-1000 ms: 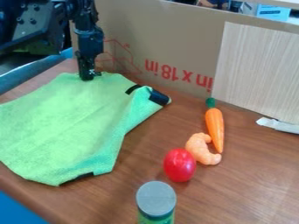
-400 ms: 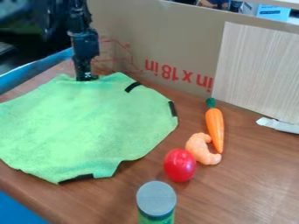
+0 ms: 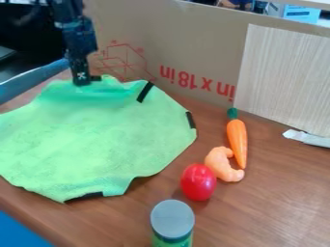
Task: Fold the cloth from the top left to the bottom right
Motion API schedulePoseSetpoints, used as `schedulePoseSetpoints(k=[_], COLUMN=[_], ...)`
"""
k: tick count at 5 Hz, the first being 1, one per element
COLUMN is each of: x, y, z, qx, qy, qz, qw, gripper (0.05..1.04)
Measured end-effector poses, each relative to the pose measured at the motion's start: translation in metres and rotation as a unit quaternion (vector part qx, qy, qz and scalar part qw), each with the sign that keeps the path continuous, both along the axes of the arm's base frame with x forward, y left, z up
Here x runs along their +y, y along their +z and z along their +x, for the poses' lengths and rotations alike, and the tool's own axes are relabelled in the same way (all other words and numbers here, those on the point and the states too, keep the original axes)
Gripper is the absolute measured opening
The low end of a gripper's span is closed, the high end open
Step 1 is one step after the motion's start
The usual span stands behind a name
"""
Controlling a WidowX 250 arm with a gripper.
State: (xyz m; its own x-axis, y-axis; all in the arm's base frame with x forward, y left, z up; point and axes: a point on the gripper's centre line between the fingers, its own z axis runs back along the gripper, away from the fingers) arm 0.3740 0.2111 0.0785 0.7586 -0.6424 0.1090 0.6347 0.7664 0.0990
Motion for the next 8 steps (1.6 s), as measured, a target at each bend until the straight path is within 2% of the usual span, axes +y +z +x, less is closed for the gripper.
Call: schedulePoseSetpoints(k=[2,3,4,6,8], x=[-0.03,-0.053,-0.069,-0.09,-0.111], y=[0.011,0.02,0.024,0.016,0.015], z=[-0.042,-0.064,-0.078,-0.097,-0.12], qx=[-0.021,-0.023,-0.017,0.011,0.017], qy=[-0.033,-0.041,-0.037,-0.022,-0.032], qz=[0.006,0.019,0.015,0.017,0.015], qw=[0.9992,0.9987,0.999,0.9996,0.9992], gripper=[0.067,0.067,0.067,0.067,0.067])
